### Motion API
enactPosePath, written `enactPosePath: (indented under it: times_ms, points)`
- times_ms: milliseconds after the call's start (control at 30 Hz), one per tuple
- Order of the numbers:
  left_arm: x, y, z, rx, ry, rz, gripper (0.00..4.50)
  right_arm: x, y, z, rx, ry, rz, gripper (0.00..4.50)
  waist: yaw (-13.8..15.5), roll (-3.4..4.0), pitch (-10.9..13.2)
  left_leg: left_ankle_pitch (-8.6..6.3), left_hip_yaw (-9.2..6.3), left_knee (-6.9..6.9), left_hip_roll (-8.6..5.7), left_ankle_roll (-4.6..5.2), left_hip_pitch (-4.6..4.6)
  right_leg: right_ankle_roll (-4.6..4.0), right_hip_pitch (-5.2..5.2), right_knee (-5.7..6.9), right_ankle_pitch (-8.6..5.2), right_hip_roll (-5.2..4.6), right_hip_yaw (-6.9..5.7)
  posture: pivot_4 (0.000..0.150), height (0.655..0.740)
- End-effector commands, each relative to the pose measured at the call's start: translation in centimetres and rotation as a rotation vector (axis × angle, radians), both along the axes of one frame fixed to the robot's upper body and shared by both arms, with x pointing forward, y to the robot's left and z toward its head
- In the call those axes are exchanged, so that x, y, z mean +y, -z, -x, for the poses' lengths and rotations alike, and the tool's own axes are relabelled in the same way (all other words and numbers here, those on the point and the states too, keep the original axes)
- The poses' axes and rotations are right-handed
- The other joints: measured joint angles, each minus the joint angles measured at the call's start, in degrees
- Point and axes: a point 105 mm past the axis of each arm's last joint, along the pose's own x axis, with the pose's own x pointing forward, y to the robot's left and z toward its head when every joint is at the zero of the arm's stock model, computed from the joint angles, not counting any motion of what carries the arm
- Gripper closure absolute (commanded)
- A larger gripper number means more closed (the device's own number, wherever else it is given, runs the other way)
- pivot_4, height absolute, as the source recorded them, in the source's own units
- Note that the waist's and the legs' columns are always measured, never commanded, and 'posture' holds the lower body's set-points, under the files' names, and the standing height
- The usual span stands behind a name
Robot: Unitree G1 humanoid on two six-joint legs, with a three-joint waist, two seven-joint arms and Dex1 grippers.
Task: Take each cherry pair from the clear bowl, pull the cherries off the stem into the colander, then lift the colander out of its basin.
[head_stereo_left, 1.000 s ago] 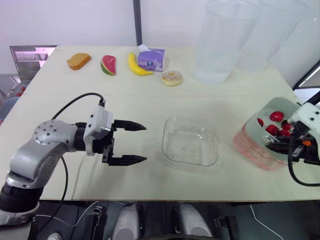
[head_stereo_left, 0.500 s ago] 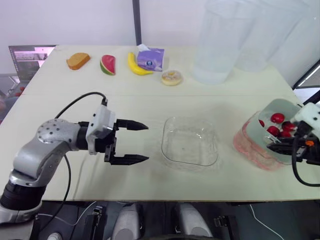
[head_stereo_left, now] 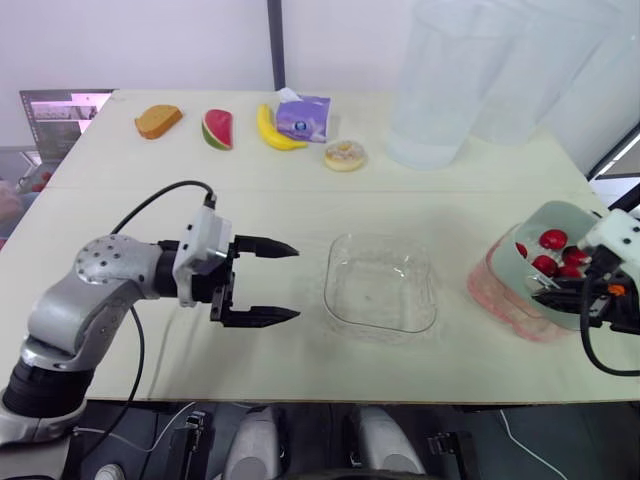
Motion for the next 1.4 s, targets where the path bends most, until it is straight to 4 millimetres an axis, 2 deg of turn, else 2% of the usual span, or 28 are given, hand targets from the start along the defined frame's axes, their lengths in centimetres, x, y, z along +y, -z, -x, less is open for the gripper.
enactPosePath:
  times_ms: [33,133,333,433,600,667,767,867,967,1167,1367,1400]
  points:
    - [-0.3,-0.5,0.2,-0.023,0.014,0.004,0.00,0.1,-1.0,-0.1,-0.051,-0.003,0.014,4.26,0.0,0.00,0.0,0.00,0.00,0.00,0.00,0.00,0.00,0.00,0.00,0.00,0.00,0.00,0.00,0.150,0.7400]
    - [-0.3,-0.6,0.2,-0.022,0.014,0.005,0.00,0.3,-1.4,-0.4,-0.069,-0.010,0.011,4.26,0.0,0.00,0.0,0.00,0.00,0.00,0.00,0.00,0.00,0.00,-0.01,0.00,0.00,0.01,0.00,0.150,0.7400]
    - [-0.4,-0.6,0.1,-0.021,0.010,0.007,0.00,1.6,-3.7,-2.0,-0.148,-0.062,-0.007,4.26,-0.3,0.02,0.0,0.00,0.00,0.00,0.01,0.00,0.02,0.00,-0.01,0.00,0.00,0.01,0.01,0.150,0.7400]
    - [-0.5,-0.7,0.0,-0.022,0.006,0.007,0.00,3.2,-5.5,-3.3,-0.198,-0.147,-0.007,4.26,-0.4,0.12,0.1,0.00,0.00,-0.01,0.01,0.00,-0.03,-0.01,-0.08,0.00,0.00,-0.01,0.01,0.150,0.7400]
    - [-0.5,-0.9,-0.4,-0.024,-0.001,0.015,0.00,6.0,-6.3,-6.6,-0.239,-0.255,-0.029,4.26,-0.4,0.17,0.1,0.00,-0.01,0.01,0.01,0.00,-0.22,-0.04,-0.29,0.02,0.01,-0.04,0.00,0.150,0.7400]
    - [-0.6,-0.8,-0.5,-0.025,0.004,0.016,0.00,7.4,-6.0,-8.4,-0.227,-0.297,-0.050,4.26,-0.7,0.19,0.1,0.01,0.02,0.08,0.01,0.01,-0.42,-0.07,-0.51,0.08,0.03,-0.05,0.01,0.150,0.7400]
    - [-0.7,-0.8,-0.6,-0.027,0.008,0.020,0.00,8.5,-4.4,-10.8,-0.179,-0.324,-0.031,4.26,-0.5,0.19,0.1,0.02,0.09,0.16,0.01,0.01,-0.75,-0.07,-0.94,0.24,0.04,-0.06,0.05,0.150,0.7400]
    - [-0.8,-0.9,-0.7,-0.032,0.009,0.023,0.00,8.7,-2.5,-13.0,-0.136,-0.325,-0.017,4.26,0.0,0.19,0.1,0.03,0.07,0.23,0.01,0.00,-1.19,-0.07,-1.36,0.28,0.04,-0.04,0.02,0.150,0.7400]
    - [-0.8,-0.8,-0.7,-0.034,0.007,0.025,0.00,8.5,-0.8,-14.4,-0.109,-0.325,-0.003,4.26,0.2,0.19,0.1,0.23,0.08,0.37,-0.01,-0.33,-1.64,-0.05,-1.78,0.40,0.05,-0.07,0.01,0.150,0.7400]
    - [-0.7,-0.9,-0.4,-0.038,-0.004,0.026,0.00,8.2,1.1,-15.2,-0.066,-0.337,0.002,4.26,-0.1,0.19,0.1,0.22,0.12,0.36,-0.01,-0.32,-1.64,-0.05,-1.81,0.43,0.05,-0.07,0.00,0.150,0.7400]
    - [-0.7,-1.0,-0.4,-0.040,-0.012,0.025,0.00,8.1,2.0,-15.5,-0.048,-0.338,-0.002,4.26,-0.1,0.19,0.1,0.16,0.10,0.42,0.00,-0.09,-1.50,-0.06,-1.75,0.68,0.06,-0.05,0.00,0.150,0.7400]
    - [-0.7,-1.0,-0.4,-0.040,-0.013,0.025,0.00,8.1,2.1,-15.6,-0.047,-0.334,-0.004,3.76,-0.1,0.19,0.1,0.18,0.10,0.43,0.00,-0.08,-1.48,-0.06,-1.74,0.73,0.06,-0.05,0.00,0.150,0.7400]
